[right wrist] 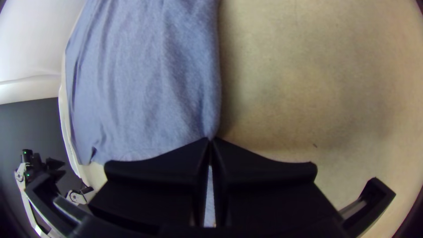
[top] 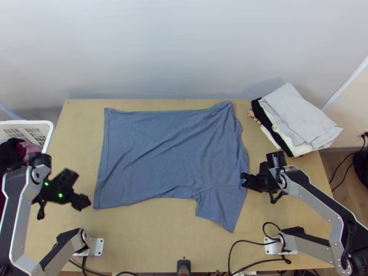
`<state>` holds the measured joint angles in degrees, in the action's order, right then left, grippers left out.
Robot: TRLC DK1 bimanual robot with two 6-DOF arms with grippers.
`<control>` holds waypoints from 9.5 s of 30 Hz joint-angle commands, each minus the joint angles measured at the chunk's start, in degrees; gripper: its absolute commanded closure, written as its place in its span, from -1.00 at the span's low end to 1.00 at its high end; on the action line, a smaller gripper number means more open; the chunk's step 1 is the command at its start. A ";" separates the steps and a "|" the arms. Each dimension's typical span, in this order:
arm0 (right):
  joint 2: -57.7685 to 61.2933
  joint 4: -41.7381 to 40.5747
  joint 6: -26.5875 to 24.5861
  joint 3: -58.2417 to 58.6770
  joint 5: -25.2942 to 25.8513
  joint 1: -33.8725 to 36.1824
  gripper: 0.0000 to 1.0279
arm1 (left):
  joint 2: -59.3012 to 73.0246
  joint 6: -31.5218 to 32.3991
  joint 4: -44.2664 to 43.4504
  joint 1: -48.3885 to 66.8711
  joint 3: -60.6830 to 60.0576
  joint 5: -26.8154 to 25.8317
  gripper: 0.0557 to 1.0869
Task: Fold the t-shirt
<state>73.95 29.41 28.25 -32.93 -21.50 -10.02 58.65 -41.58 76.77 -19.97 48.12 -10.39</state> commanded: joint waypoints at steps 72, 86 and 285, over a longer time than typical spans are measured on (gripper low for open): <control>3.04 6.19 -9.53 -44.15 7.43 2.20 0.94 | 21.06 56.17 -35.64 7.49 34.15 -3.58 0.92; 28.70 21.83 -17.62 -90.56 1.81 6.68 0.94 | 30.03 54.24 -34.76 9.33 58.41 11.45 0.92; 28.97 -3.74 -16.82 -34.31 12.88 6.68 0.53 | 32.58 61.71 -56.03 10.03 6.73 -7.10 -0.82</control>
<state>103.92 26.09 11.53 -68.60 -10.20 -4.03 93.91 19.55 20.03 -10.28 56.40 -16.99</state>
